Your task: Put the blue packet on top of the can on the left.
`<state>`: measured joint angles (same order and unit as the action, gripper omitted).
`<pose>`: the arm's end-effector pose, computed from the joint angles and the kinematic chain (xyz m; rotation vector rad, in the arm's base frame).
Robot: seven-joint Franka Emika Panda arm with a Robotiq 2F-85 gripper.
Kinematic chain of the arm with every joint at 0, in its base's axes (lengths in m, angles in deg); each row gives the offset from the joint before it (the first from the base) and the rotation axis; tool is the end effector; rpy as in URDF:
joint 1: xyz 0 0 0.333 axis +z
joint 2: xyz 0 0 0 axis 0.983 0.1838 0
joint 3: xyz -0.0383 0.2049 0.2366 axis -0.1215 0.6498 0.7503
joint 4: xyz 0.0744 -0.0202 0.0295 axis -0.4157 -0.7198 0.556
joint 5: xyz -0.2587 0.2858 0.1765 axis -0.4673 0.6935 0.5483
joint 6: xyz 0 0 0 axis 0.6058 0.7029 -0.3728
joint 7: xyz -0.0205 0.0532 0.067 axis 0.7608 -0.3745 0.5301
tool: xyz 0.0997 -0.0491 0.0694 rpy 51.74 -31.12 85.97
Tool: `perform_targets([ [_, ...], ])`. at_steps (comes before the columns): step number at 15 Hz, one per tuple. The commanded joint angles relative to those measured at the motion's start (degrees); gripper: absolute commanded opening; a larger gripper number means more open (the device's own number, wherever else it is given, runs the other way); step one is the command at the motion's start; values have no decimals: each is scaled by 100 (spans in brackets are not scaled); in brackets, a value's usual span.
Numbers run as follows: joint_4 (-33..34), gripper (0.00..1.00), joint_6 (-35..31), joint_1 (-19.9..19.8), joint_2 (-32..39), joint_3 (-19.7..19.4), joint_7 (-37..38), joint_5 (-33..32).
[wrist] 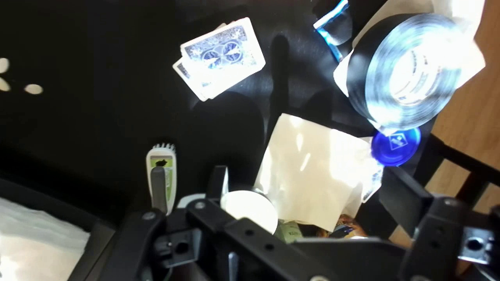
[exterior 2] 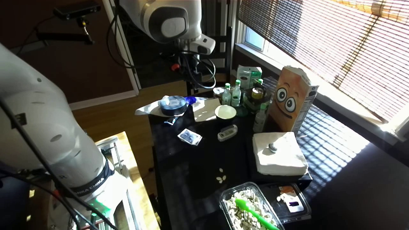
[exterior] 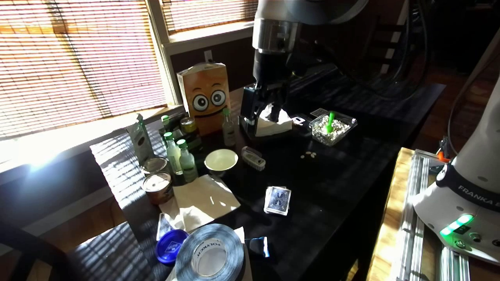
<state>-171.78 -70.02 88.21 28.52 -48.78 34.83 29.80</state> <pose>0.4390 0.1373 0.2958 -2.9858 0.0589 -0.0927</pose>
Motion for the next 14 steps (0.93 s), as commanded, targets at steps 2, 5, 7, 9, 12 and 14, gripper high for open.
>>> perform_targets([
  [2,-659,100,-1331,1606,468,-1203,-2027,1983],
  [5,-602,100,-768,2556,673,-2044,-3367,3360],
  [7,-392,100,-303,2795,1210,-2091,-3956,4281],
  [9,-214,100,231,2092,1830,-1222,-4276,4979],
  [12,-465,100,252,1483,1591,-572,-4086,4591],
  [14,-312,100,363,1297,1975,-357,-4165,4570],
])
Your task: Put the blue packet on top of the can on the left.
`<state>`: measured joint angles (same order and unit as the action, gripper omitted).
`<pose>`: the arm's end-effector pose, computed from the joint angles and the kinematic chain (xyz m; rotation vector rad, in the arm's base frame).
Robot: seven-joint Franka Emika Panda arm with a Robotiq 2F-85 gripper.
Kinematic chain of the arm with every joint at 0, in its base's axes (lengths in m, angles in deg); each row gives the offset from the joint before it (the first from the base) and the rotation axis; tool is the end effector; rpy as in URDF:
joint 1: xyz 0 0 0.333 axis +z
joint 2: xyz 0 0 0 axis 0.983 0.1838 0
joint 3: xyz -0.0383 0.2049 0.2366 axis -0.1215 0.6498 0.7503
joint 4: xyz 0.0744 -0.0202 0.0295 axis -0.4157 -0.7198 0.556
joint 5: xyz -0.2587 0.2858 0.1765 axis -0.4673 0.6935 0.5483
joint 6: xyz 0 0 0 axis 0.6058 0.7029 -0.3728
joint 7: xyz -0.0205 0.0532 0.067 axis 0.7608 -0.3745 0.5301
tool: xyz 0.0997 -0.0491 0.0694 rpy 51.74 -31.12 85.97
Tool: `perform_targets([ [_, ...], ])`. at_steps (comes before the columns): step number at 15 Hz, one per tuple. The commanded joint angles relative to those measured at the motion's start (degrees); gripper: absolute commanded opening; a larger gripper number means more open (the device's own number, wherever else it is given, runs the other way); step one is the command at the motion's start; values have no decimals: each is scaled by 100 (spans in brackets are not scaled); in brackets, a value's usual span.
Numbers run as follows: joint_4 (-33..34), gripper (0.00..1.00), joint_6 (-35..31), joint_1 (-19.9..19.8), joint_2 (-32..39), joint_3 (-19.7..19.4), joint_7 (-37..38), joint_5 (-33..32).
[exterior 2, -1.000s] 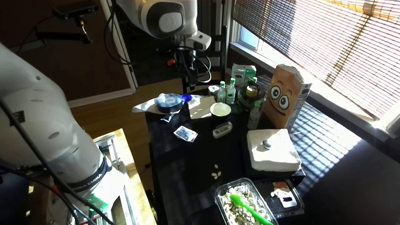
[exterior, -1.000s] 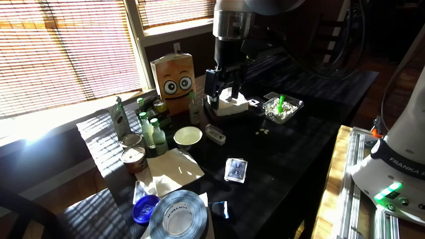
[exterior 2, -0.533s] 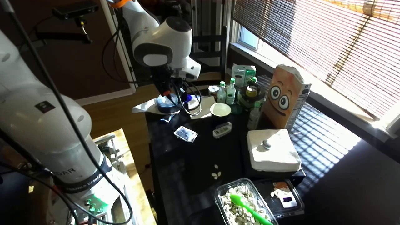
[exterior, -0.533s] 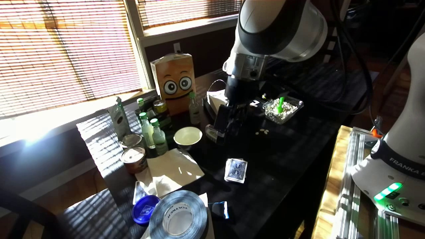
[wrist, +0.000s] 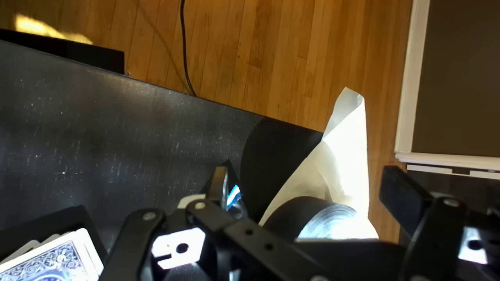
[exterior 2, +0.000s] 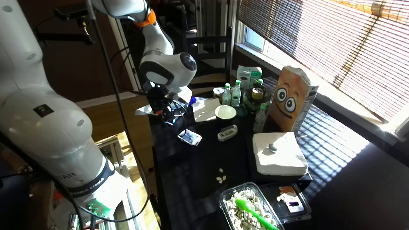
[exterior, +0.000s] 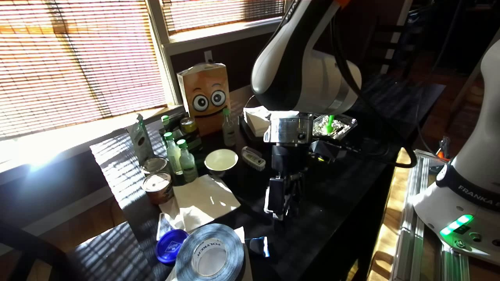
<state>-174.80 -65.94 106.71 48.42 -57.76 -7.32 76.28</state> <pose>0.3425 0.1974 0.1292 -2.5413 -0.1465 0.3878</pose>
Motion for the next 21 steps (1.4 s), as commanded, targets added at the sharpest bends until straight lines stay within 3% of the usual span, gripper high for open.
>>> perform_targets([
  [1,51,100,-23,-593,85,557,17,-83],
  [5,369,100,362,-1091,626,976,-1033,235],
  [11,581,100,-503,-1364,1289,1142,-785,1604],
  [15,887,100,-317,-1471,1761,1170,-1291,1922],
  [18,1118,79,-276,-1503,2044,1155,-1731,2328],
  [21,1236,71,-371,-1434,2237,1067,-1850,2427],
])
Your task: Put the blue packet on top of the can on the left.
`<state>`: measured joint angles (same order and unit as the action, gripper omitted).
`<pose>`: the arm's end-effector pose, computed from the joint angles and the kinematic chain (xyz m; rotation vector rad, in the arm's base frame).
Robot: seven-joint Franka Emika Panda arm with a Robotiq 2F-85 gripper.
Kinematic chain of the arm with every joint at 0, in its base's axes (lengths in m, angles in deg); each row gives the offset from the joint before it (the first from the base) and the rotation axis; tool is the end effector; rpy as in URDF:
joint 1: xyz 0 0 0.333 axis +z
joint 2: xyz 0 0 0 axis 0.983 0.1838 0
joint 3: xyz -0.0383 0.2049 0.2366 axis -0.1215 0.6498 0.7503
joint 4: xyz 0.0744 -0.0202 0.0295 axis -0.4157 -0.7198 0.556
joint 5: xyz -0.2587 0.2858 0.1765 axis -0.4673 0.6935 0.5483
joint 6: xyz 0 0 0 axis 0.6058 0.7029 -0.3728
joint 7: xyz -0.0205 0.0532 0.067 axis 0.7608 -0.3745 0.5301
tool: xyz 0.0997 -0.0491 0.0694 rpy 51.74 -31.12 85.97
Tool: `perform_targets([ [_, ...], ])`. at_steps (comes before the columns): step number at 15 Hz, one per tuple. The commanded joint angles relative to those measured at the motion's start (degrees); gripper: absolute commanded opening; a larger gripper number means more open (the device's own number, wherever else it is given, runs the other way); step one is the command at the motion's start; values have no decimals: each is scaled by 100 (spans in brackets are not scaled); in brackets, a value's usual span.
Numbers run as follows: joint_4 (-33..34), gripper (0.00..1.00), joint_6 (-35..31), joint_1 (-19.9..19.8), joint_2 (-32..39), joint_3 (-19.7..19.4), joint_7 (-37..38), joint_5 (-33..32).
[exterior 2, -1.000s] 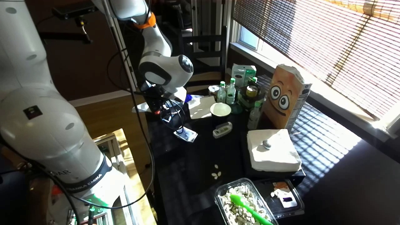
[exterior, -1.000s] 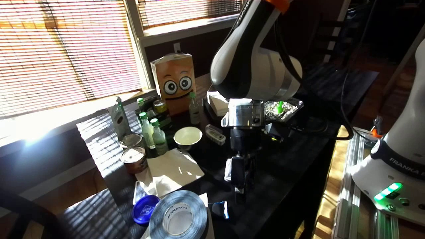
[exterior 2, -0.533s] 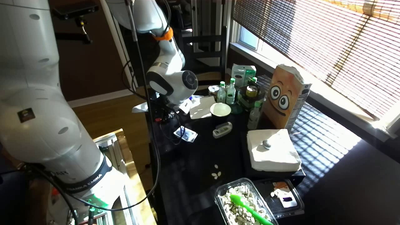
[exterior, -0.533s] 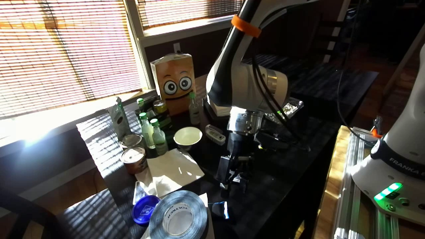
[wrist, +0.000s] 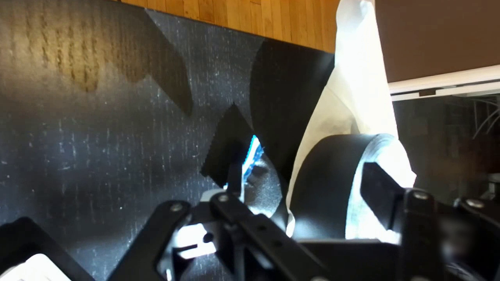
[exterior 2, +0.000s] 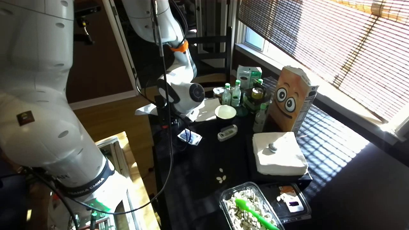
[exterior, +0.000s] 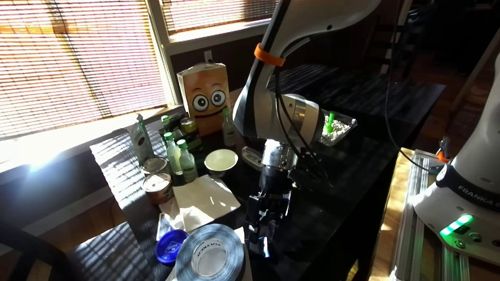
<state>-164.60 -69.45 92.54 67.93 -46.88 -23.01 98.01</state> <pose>0.3691 0.1947 0.0398 -2.3886 0.1421 0.3080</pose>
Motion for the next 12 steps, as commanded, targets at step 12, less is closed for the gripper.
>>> perform_targets([
  [12,301,46,-213,14,622,-140,-233,225],
])
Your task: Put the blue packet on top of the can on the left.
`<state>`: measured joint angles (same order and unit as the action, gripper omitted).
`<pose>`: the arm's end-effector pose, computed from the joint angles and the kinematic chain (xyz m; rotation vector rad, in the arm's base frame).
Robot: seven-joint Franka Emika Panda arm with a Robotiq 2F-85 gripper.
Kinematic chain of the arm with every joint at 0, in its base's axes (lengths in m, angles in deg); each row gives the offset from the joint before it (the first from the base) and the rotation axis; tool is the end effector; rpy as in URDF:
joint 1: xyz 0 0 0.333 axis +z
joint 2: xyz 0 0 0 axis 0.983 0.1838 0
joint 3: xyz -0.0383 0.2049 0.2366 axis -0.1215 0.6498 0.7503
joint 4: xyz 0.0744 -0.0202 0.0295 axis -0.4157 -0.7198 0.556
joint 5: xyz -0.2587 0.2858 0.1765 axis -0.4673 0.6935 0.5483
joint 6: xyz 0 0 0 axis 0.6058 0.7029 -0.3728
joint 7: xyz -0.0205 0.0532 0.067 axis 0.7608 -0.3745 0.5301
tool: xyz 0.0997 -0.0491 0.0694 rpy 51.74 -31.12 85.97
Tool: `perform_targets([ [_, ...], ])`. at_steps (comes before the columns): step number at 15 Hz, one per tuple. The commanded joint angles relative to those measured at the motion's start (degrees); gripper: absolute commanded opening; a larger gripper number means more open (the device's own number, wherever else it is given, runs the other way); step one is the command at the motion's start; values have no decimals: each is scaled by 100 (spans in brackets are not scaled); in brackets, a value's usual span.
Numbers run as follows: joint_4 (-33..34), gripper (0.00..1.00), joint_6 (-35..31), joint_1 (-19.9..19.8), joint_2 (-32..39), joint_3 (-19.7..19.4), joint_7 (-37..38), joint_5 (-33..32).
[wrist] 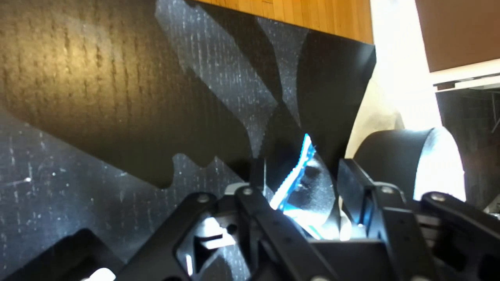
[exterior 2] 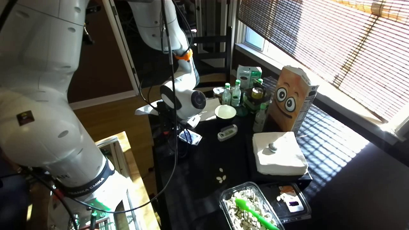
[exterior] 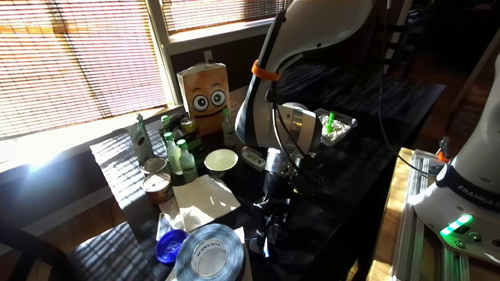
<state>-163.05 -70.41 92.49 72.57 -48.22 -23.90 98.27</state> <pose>0.3649 0.1807 0.0109 -2.4112 0.1875 0.3392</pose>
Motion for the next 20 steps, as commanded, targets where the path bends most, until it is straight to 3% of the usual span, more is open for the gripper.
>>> perform_targets([
  [1,150,43,-133,19,157,-7,-142,203],
  [3,159,31,-181,20,151,-9,-141,226],
  [5,191,27,-244,22,167,2,-133,273],
  [9,280,1,-368,53,247,22,-104,326],
  [16,63,0,-268,-54,-9,-34,-186,432],
  [20,-524,0,-503,-180,-829,-114,-721,1321],
])
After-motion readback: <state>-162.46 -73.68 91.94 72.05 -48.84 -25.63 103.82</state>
